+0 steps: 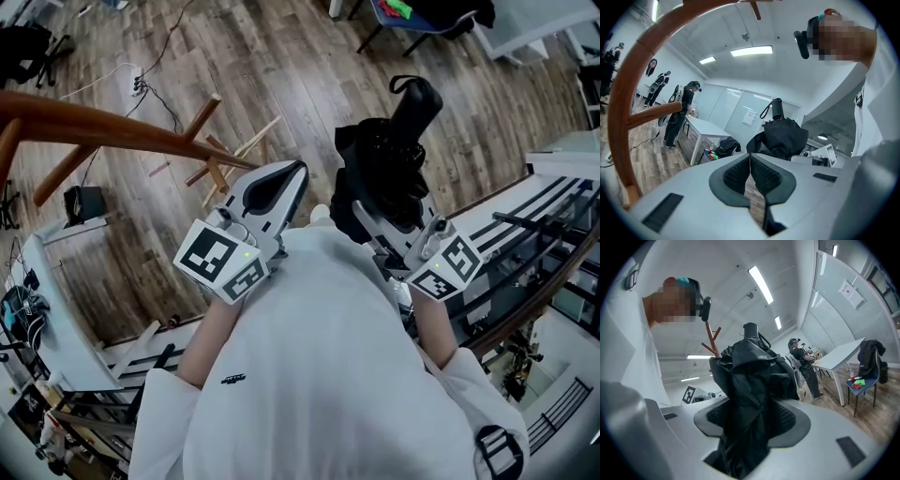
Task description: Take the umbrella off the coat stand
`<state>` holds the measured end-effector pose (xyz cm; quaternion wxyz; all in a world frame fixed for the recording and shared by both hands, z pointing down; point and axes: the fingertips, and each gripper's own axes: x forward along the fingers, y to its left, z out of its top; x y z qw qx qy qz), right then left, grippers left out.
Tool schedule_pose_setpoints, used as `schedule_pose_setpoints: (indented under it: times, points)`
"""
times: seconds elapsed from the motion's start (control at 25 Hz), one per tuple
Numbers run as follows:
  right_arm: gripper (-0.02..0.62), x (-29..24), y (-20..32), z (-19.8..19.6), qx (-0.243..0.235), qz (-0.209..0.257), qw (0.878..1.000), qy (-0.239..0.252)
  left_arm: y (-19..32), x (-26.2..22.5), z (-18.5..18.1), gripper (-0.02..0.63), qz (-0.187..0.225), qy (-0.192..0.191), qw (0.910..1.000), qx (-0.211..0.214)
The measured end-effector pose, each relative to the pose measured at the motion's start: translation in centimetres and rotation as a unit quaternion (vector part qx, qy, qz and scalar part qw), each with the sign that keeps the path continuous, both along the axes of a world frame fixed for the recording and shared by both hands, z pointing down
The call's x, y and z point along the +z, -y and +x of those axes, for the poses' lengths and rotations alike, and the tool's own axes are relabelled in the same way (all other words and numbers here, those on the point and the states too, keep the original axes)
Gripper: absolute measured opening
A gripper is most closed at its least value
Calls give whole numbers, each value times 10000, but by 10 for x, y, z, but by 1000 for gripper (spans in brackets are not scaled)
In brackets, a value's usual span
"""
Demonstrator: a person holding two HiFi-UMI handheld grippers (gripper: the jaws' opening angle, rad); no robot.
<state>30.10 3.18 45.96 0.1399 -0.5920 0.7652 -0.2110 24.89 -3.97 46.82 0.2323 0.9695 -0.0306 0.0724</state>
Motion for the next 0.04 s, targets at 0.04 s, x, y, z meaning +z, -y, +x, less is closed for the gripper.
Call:
schedule_pose_setpoints:
  times: [0.04]
  points:
    - [256,-1,-3,3,-30,9,10000,6,-4,-1,3,21,4,4,10000,-15]
